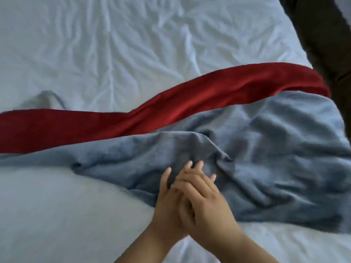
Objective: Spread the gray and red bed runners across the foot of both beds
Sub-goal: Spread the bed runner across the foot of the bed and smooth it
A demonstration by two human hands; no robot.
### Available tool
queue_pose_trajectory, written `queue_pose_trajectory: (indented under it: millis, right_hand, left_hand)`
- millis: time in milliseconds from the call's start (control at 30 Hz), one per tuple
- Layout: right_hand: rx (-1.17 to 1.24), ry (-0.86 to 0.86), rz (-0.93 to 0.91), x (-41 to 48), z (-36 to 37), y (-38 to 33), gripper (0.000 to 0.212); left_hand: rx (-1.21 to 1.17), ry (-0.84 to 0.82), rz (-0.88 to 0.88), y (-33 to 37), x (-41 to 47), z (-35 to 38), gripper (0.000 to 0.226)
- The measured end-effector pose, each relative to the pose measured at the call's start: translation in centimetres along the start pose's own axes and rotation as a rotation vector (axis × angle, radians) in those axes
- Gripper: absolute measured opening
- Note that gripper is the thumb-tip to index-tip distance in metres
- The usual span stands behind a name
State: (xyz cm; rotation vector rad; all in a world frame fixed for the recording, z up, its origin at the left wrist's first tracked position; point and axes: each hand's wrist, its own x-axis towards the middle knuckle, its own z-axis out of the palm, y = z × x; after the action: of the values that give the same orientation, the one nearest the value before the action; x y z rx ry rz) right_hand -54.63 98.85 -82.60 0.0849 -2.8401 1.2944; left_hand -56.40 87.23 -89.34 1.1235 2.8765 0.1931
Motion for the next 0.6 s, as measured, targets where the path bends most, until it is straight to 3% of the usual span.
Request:
queue_pose_trajectory:
  millis: [67, 200, 333, 467, 600]
  right_hand:
    - [-0.012, -0.065, -0.105, 0.7, 3.3, -2.6, 0.036]
    - [-0.147, -0.185, -0.168, 2.2, 9.0, -6.0, 0.057]
    - [-0.393, -0.208, -0.265, 4.2, 13.0, -7.6, 0.044]
    - [-0.575, -0.121, -0.076, 7.7, 15.5, -9.1, 0.054]
    - [-0.538, -0.12, 0.14, 10.2, 17.5, -12.5, 0.058]
  left_hand:
    - [0.011, -0.038, -0.013, -6.3, -3.3, -1.5, 0.051]
    - [-0.013, 0.099, -0.177, -18.2, -8.0, -4.1, 0.04]
    - [-0.005, 0.185, -0.251, -27.4, -10.6, -5.0, 0.041]
    - [-0.097, 0.191, -0.276, -33.2, -9.3, -5.7, 0.049]
    - [-0.244, 0.203, -0.267, -36.7, -7.6, -6.9, 0.07]
